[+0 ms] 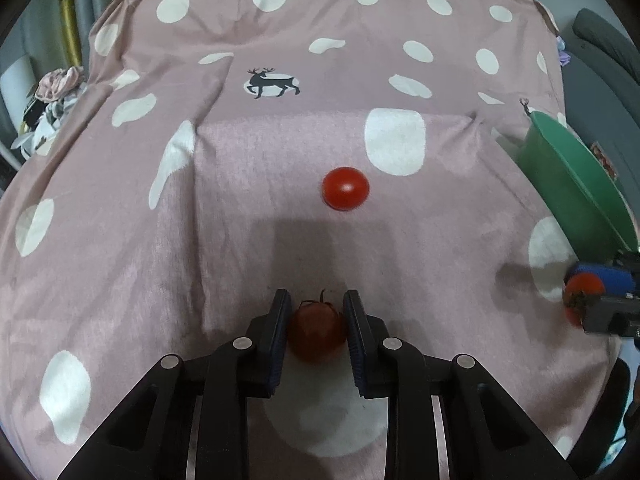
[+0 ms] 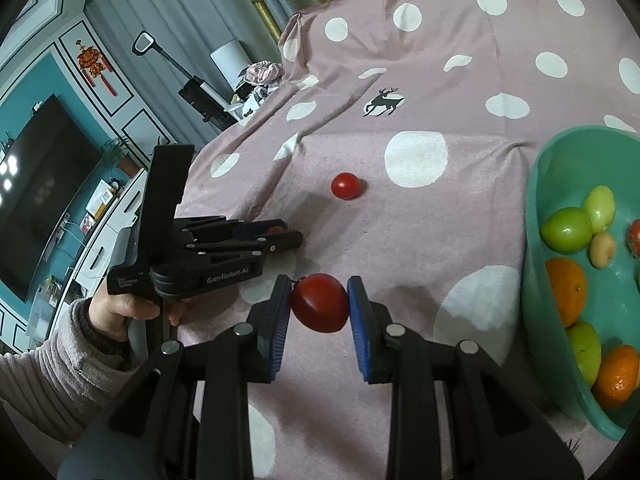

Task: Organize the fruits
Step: 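Carry both red tomatoes into the green bowl and open both grippers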

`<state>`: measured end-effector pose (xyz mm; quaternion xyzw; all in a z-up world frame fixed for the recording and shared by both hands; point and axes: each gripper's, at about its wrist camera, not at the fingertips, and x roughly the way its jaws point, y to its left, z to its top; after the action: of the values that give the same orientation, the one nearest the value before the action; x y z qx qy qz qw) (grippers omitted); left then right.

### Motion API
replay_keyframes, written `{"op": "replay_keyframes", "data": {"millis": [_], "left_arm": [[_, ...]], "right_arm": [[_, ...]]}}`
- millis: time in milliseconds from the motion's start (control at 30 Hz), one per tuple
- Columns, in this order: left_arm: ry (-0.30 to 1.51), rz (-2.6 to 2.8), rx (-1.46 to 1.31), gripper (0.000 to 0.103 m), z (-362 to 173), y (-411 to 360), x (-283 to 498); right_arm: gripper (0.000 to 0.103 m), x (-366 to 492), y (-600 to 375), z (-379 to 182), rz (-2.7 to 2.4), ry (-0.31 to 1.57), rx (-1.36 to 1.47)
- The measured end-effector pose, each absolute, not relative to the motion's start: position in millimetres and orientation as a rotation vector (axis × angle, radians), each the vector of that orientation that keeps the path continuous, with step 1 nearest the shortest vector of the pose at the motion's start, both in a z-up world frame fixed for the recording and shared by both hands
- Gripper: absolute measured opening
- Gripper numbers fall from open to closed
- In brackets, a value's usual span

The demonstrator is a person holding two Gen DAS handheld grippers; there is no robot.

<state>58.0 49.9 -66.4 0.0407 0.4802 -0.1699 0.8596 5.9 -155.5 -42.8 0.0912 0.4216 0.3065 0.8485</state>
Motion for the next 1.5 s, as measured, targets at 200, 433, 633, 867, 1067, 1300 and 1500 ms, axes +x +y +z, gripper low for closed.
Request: {"op": "replay_keyframes", "data": {"millis": [200,433,633,867,1067,1300,1500], "left_arm": [[0.987,-0.371,0.076,0.027,-52,43,40],[0.928,-0.443,0.104,0.027,-23,6,25],[0.881,-0.521,0.124,0.027,-2,-38,24],[0.823,-0.622,0.159,0.027,18,-95,31],[0.822,-0.702,0.227,0.027,17,-147,35],[0.850,-0.727,0.266,0.027,6,-176,40],[0.858,-0.689,0.213,0.088,8,-158,44]], "right_arm": [[0.029,3,-164,-37,0.644,0.866,0.209],[0.029,-6,-183,-27,0.616,0.819,0.234],[0.029,-15,-218,-15,0.544,0.764,0.265],[0.029,-19,-271,-11,0.391,0.719,0.307],[0.029,-19,-303,-15,0.304,0.709,0.342],[0.032,-17,-317,-23,0.241,0.714,0.358],[0.042,-22,-332,-22,0.211,0.693,0.411]]}}
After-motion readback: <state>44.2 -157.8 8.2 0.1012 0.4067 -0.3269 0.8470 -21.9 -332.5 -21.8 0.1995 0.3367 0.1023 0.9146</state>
